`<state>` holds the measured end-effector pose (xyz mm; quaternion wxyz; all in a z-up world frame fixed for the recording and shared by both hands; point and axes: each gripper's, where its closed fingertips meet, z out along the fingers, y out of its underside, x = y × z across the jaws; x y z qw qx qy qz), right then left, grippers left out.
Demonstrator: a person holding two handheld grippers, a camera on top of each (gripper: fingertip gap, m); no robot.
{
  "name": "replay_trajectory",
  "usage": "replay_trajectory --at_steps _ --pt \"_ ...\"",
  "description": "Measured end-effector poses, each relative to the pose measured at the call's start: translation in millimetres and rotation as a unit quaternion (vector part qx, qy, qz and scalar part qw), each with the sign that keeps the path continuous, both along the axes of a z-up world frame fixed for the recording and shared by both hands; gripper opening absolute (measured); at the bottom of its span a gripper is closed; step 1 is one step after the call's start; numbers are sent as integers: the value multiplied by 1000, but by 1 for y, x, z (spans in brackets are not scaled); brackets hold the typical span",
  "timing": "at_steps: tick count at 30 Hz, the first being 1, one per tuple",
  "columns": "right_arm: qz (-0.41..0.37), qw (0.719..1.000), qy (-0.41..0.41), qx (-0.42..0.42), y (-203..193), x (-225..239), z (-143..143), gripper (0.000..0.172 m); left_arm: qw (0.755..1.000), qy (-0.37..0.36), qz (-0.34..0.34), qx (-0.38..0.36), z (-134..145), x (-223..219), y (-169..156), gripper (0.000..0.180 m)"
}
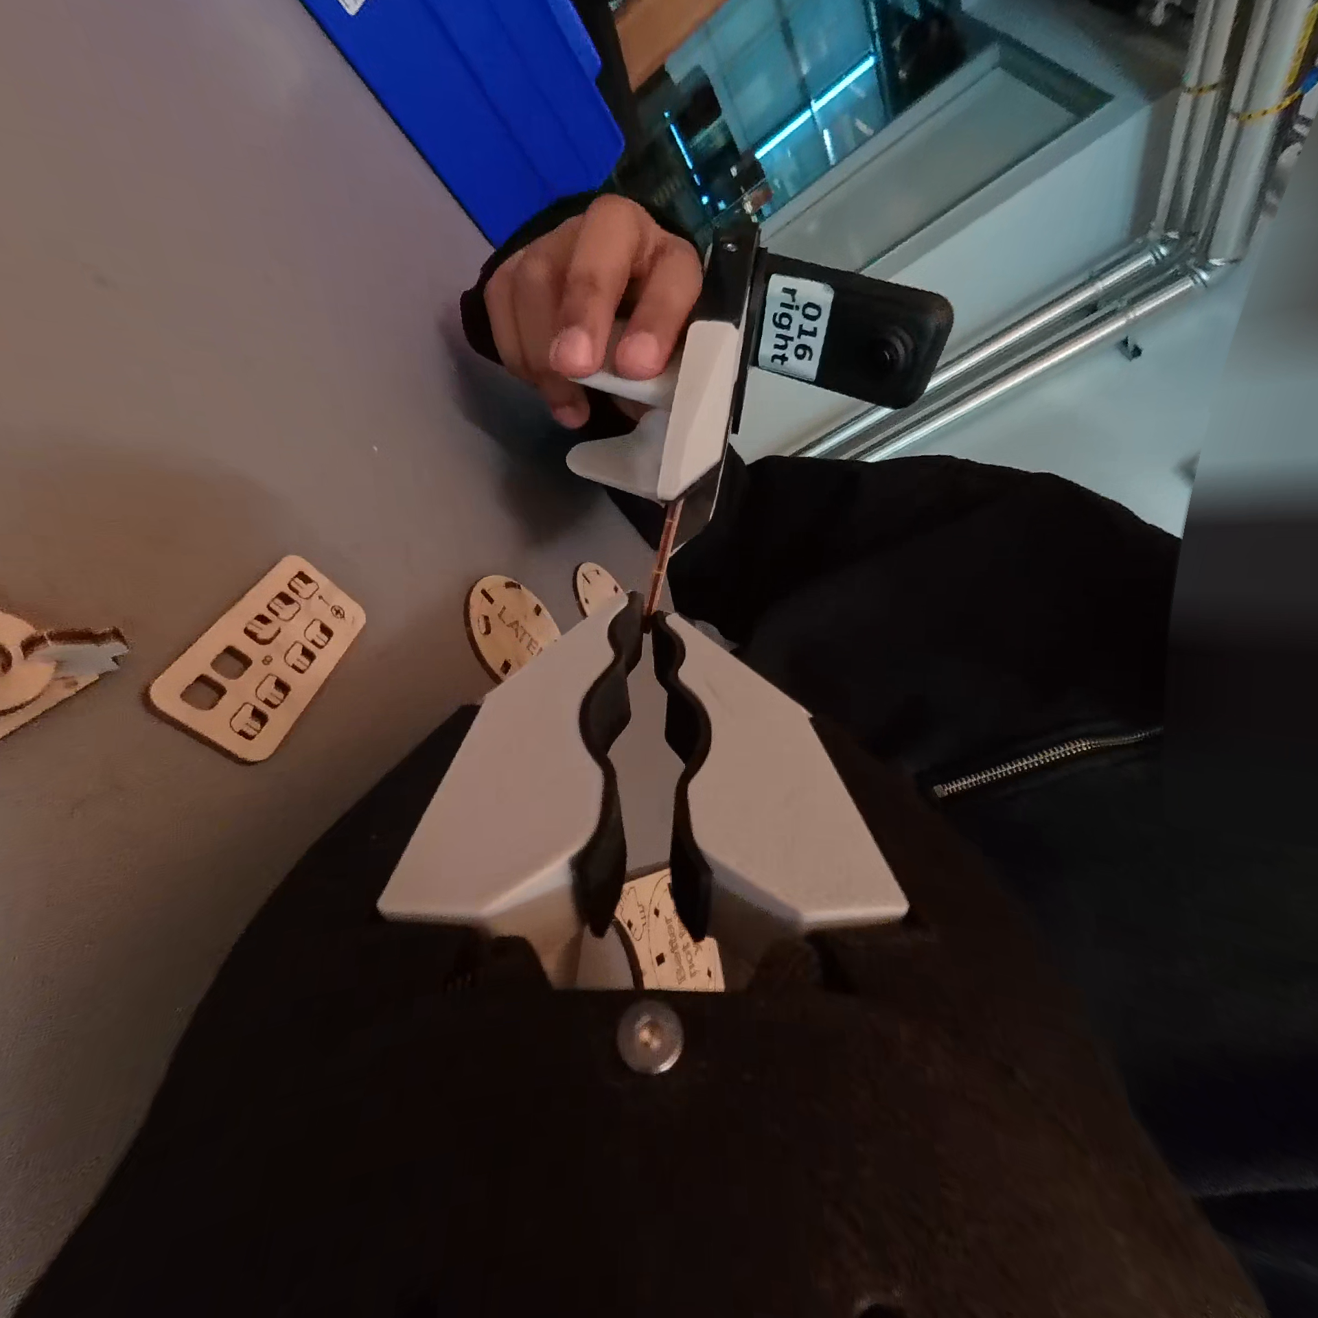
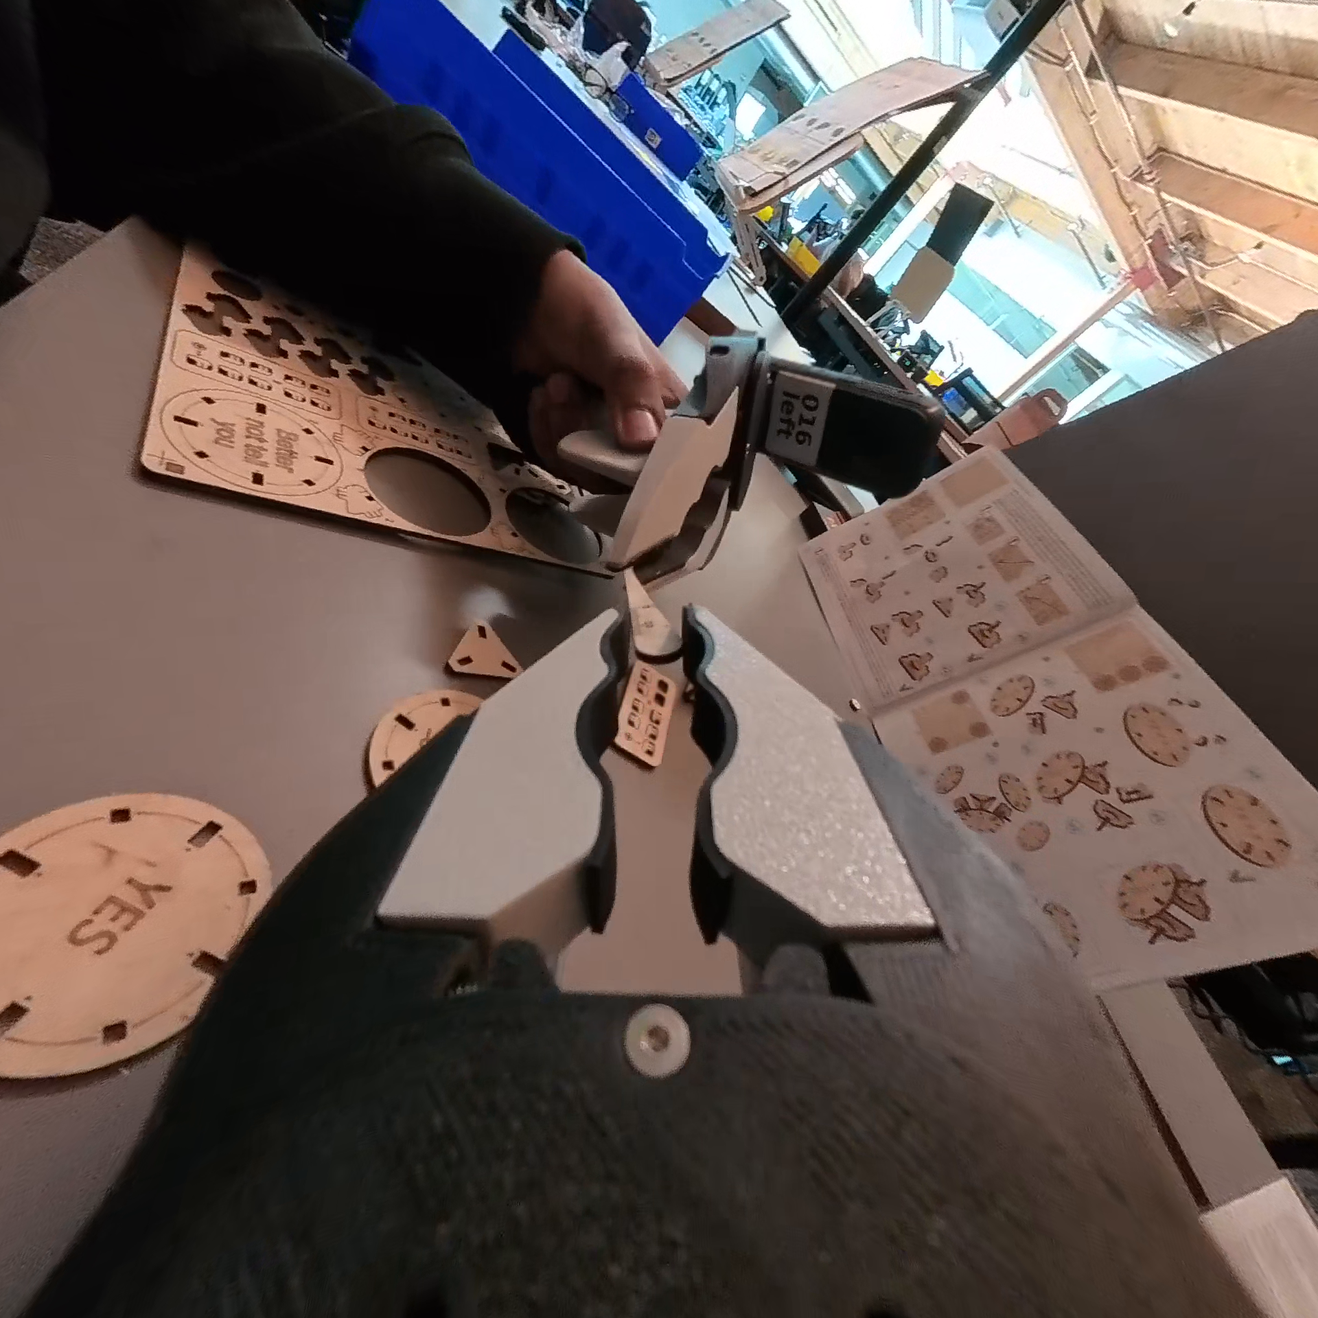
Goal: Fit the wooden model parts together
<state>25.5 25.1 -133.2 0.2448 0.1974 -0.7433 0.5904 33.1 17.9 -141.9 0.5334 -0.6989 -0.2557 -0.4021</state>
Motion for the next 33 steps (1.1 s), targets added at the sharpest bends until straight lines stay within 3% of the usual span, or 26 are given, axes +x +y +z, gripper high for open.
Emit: replay_trajectory --at_steps 5,7,9,11,14,17,24,31,32,33 --pt "-29 999 -21 10 1 -11 4 10 997 25 56 35 10 -20 -4 4" --pt "-66 997 -30 -5 6 -26 11 11 992 66 111 14 5 -39 -10 23" --pt "-100 994 -49 -18 12 -41 16 11 980 142 134 -41 -6 -49 -16 29" --pt "-125 989 -76 -20 17 -53 15 11 959 225 128 -119 -23 -51 -18 32" --pt "-135 984 -116 -4 16 -58 5 10 901 344 101 -244 -51 -52 -21 35" --pt "-133 979 -150 40 9 -54 -15 10 860 401 83 -306 -69 -53 -21 34" --pt "-139 955 -227 129 -4 -46 -54 11 887 349 88 -289 -70 -51 -19 28" --pt "-154 936 -298 110 -1 -51 -51 11 873 373 82 -303 -72 -51 -21 20" --pt "-152 935 -304 103 0 -52 -49 11 875 374 73 -299 -72 -48 -19 9" --pt "-151 934 -308 97 1 -52 -47 11 873 376 71 -303 -73 -47 -20 10"
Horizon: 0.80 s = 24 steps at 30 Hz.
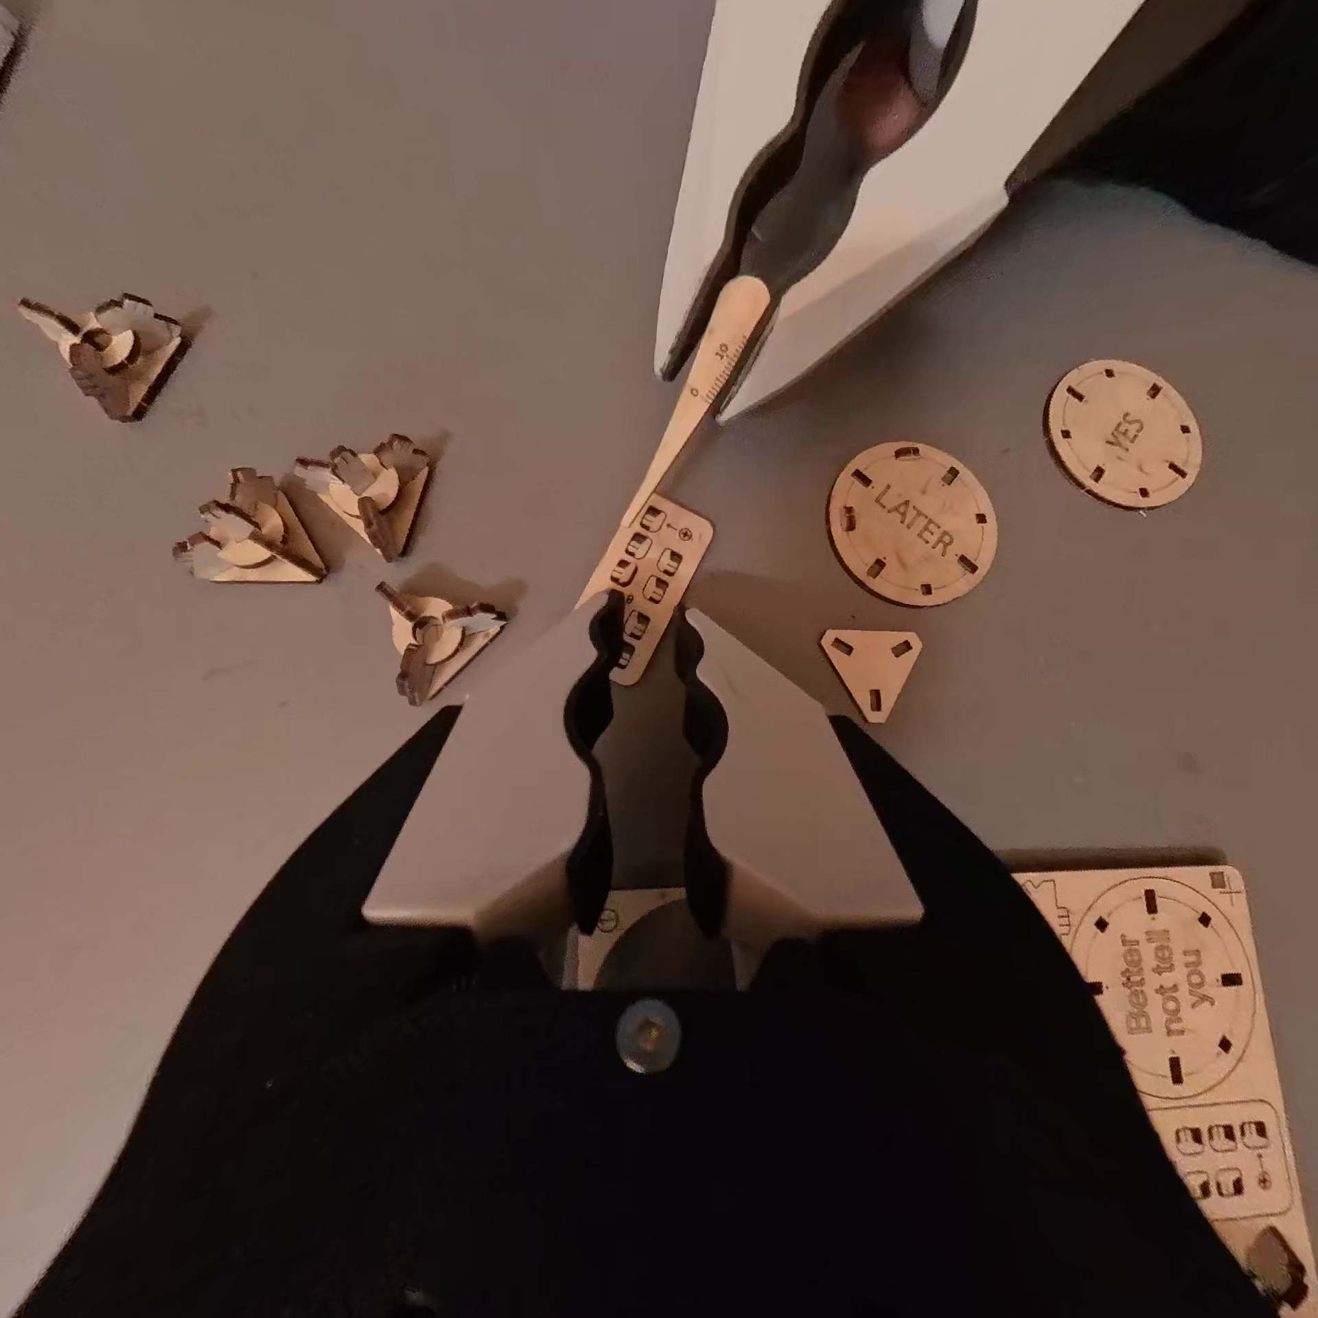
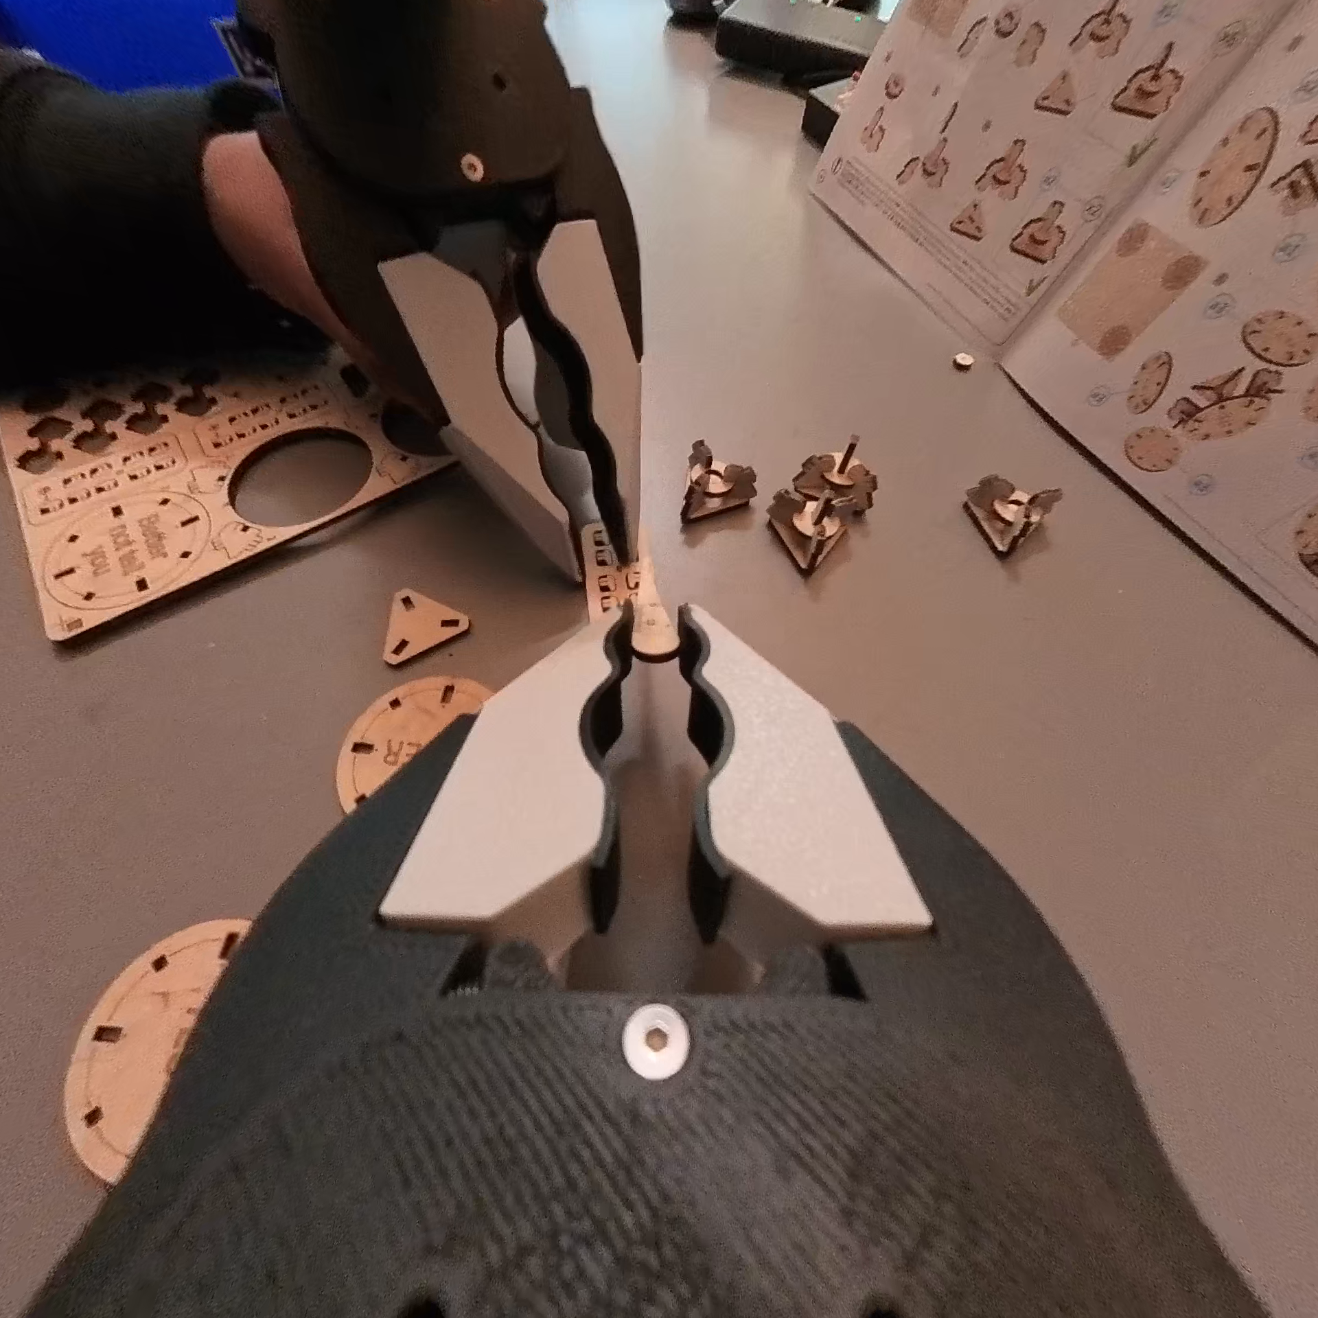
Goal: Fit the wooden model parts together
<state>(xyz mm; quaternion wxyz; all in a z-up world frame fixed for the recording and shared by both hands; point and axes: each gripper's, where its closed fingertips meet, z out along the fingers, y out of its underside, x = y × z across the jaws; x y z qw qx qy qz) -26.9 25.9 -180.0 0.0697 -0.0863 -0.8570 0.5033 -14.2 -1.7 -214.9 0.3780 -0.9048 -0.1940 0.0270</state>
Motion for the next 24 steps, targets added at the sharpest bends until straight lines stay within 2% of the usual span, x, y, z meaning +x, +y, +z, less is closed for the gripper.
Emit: replay_trajectory --at_steps 6,7,13,16,17,19,24 --pt "-15 998 59 16 6 -8 4 11 1000 -4 0 12 3 0 0 9" --pt "-16 998 63 20 6 -8 3 11 1000 -2 -6 24 6 1 2 0" --pt "-26 998 54 10 10 -12 6 11 997 7 5 79 27 -4 1 0" --pt "-31 998 56 4 11 -14 8 11 998 26 14 60 20 -11 0 38" --pt "-33 998 56 4 11 -14 9 11 998 34 16 40 13 -12 -1 43" --pt "-35 998 60 7 12 -15 9 11 999 43 15 5 5 -13 -1 45" --pt "-35 998 61 1 12 -15 12 10 999 37 4 -14 0 -16 5 48"
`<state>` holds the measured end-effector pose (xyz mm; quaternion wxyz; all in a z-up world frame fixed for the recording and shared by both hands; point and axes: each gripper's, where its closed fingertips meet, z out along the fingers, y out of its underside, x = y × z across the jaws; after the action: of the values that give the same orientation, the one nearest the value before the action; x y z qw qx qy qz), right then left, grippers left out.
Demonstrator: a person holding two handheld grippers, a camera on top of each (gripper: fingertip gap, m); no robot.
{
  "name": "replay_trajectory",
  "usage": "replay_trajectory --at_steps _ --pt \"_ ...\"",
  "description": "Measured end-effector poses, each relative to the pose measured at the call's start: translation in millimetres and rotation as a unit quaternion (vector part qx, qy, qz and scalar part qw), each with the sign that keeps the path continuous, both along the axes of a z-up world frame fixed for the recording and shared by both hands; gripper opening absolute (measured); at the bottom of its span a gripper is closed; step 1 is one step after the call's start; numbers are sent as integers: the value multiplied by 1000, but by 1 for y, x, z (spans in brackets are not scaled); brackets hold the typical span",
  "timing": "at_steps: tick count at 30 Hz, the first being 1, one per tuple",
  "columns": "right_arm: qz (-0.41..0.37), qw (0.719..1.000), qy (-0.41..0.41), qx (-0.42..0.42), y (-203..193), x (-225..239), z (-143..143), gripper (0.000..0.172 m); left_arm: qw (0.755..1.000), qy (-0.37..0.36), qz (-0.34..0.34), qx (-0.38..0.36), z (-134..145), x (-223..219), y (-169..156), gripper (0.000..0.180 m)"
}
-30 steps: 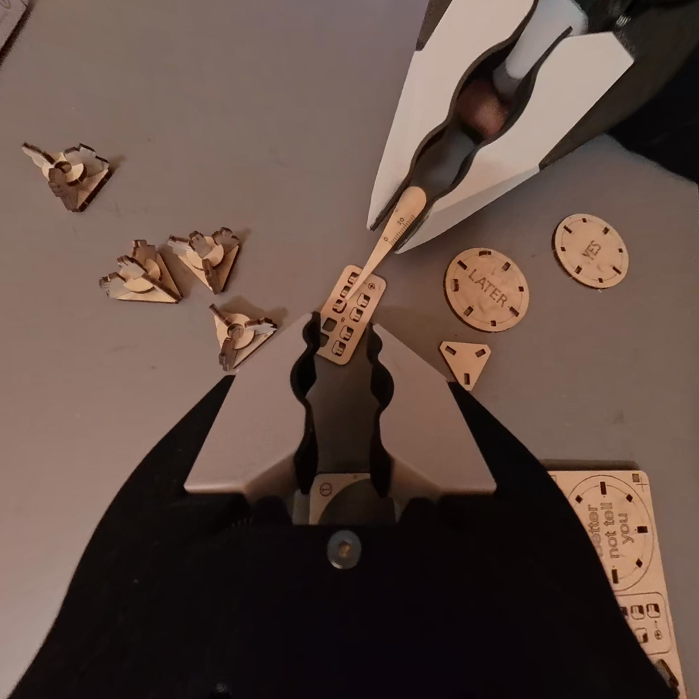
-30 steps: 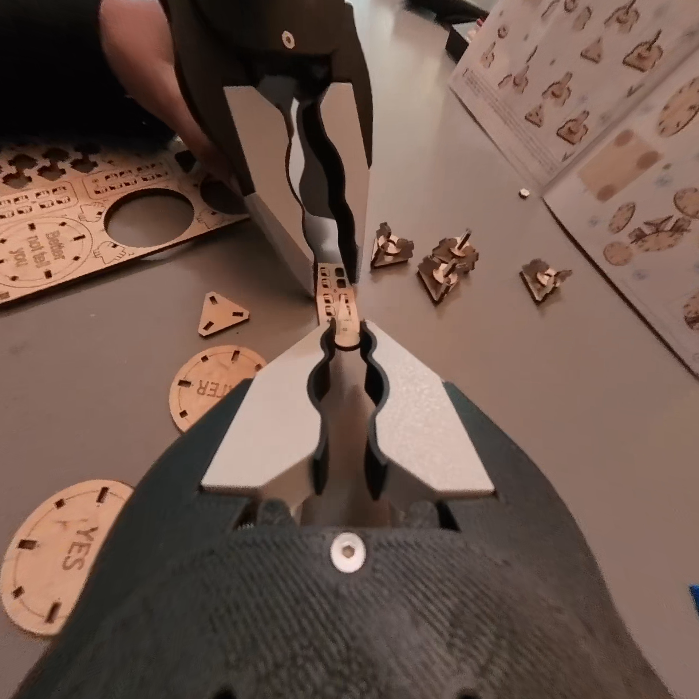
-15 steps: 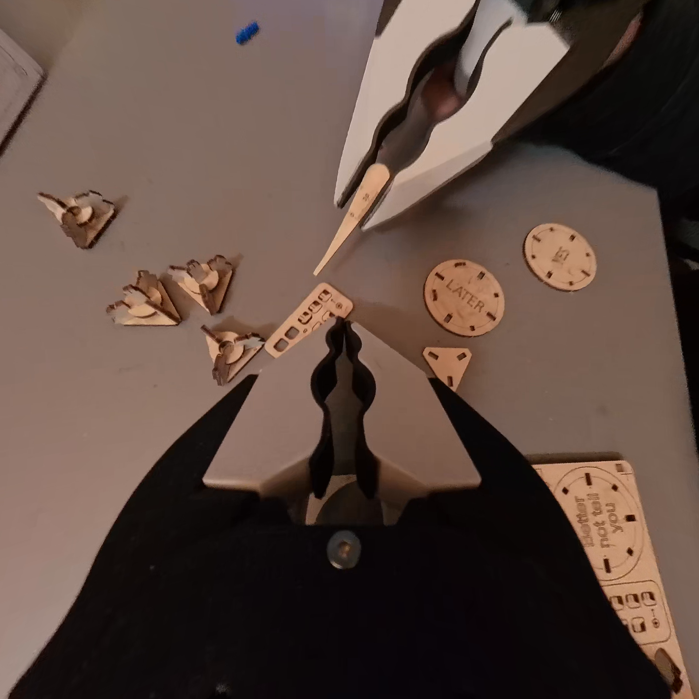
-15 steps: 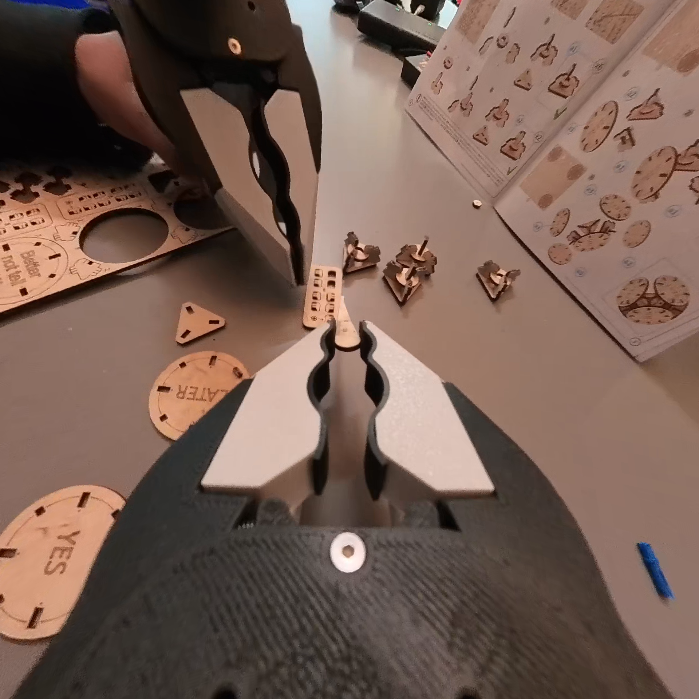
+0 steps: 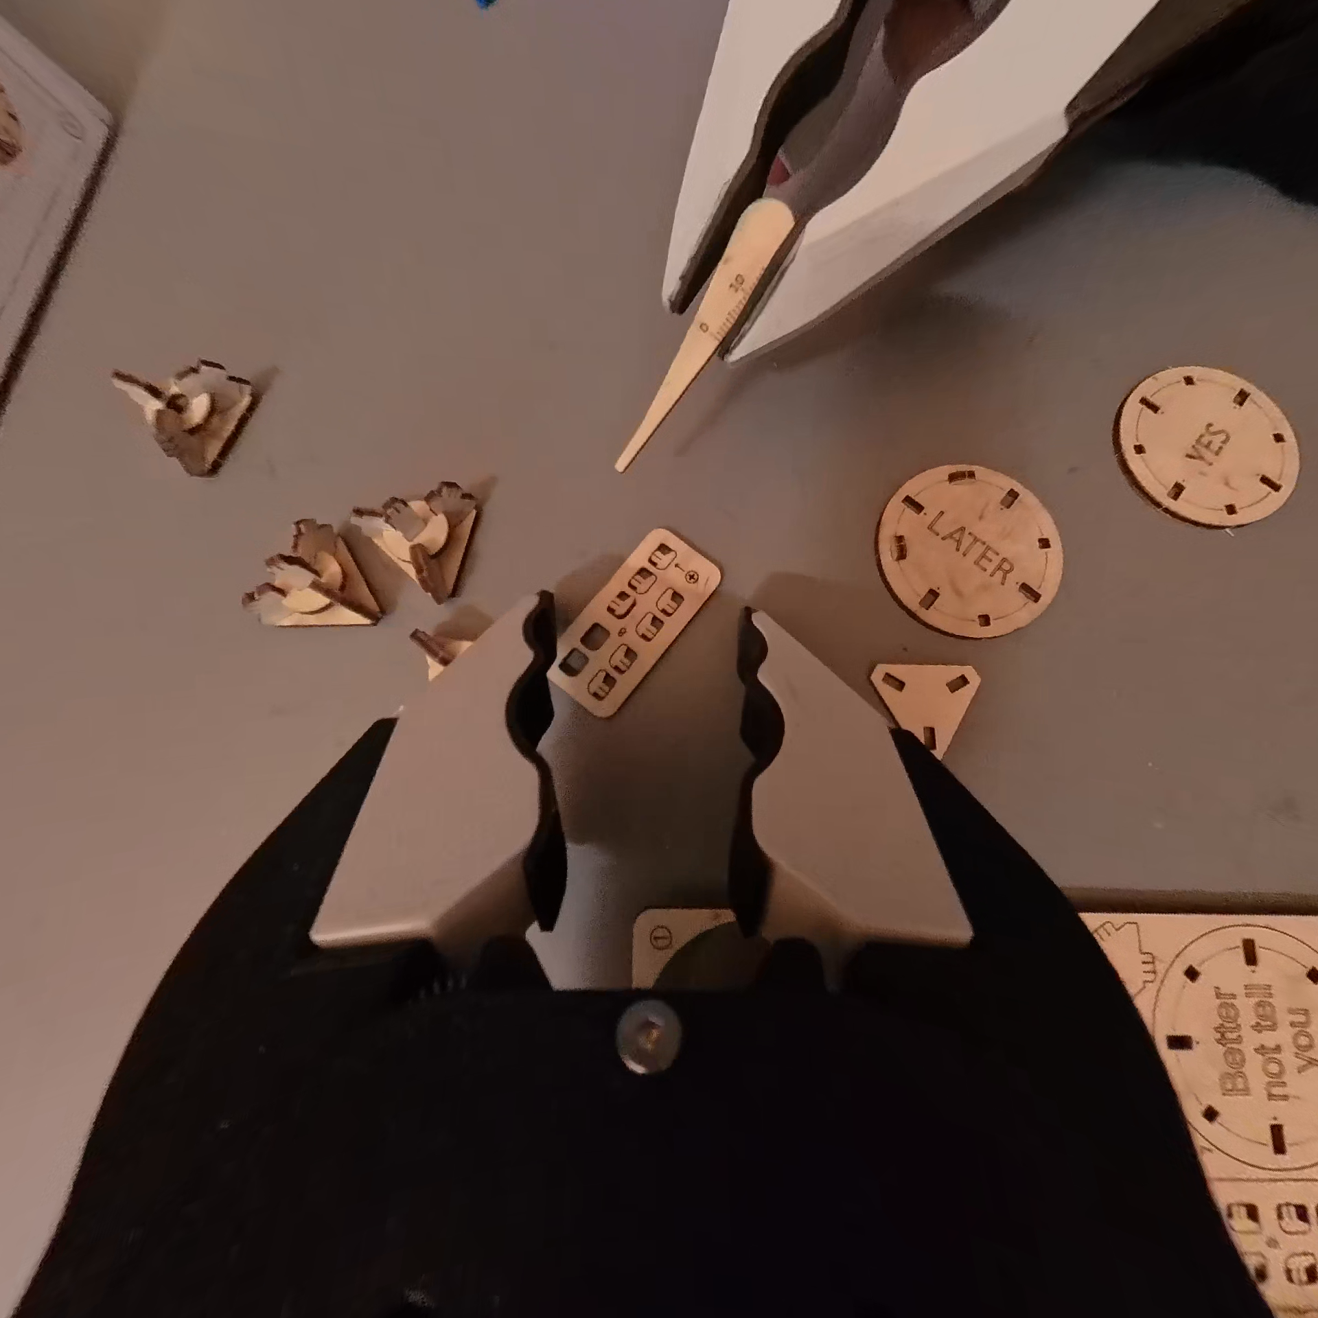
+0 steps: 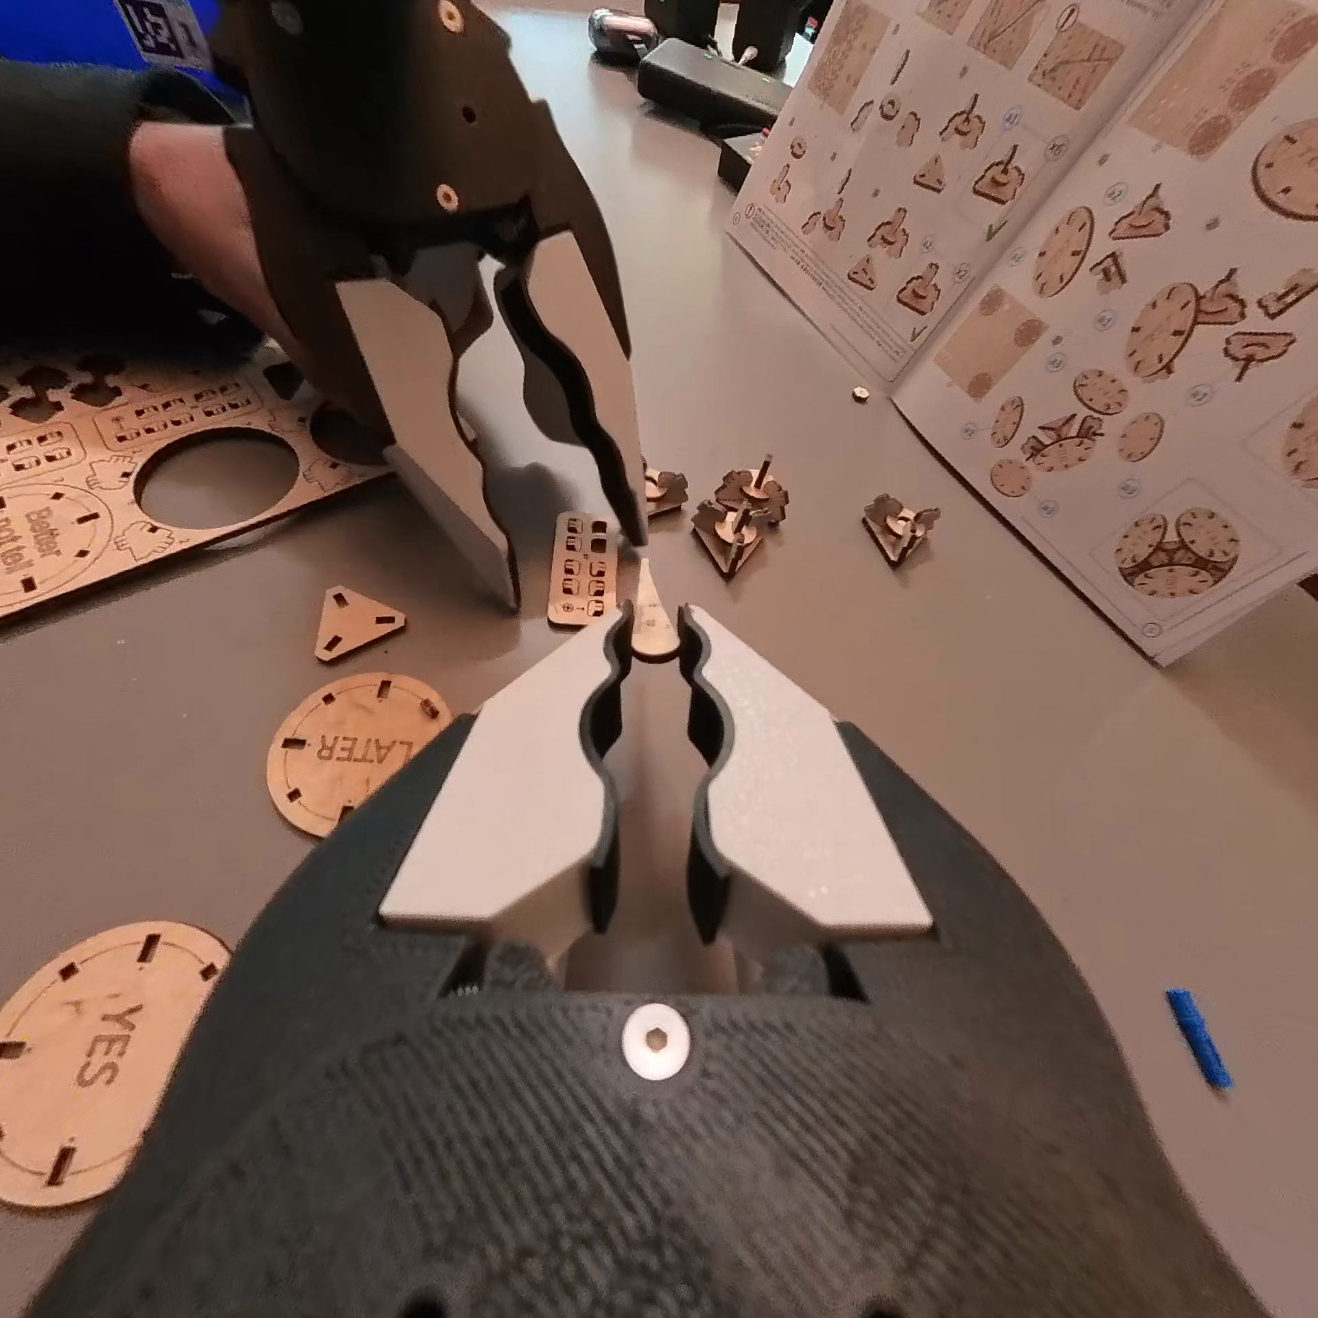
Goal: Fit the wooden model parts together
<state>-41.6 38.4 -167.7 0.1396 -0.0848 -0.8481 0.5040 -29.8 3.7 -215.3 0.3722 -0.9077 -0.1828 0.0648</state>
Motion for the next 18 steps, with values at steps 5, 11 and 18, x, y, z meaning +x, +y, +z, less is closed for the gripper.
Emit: replay_trajectory --at_steps 5,11,18 --pt "0 1000 -2 2 0 0 -1 11 999 -47 -19 1 -2 7 2 28" --pt "0 1000 6 -16 -1 0 5 10 999 -35 0 25 7 7 -3 27" --pt "-7 986 112 -124 -8 7 58 10 843 -236 32 482 123 -3 -18 26"
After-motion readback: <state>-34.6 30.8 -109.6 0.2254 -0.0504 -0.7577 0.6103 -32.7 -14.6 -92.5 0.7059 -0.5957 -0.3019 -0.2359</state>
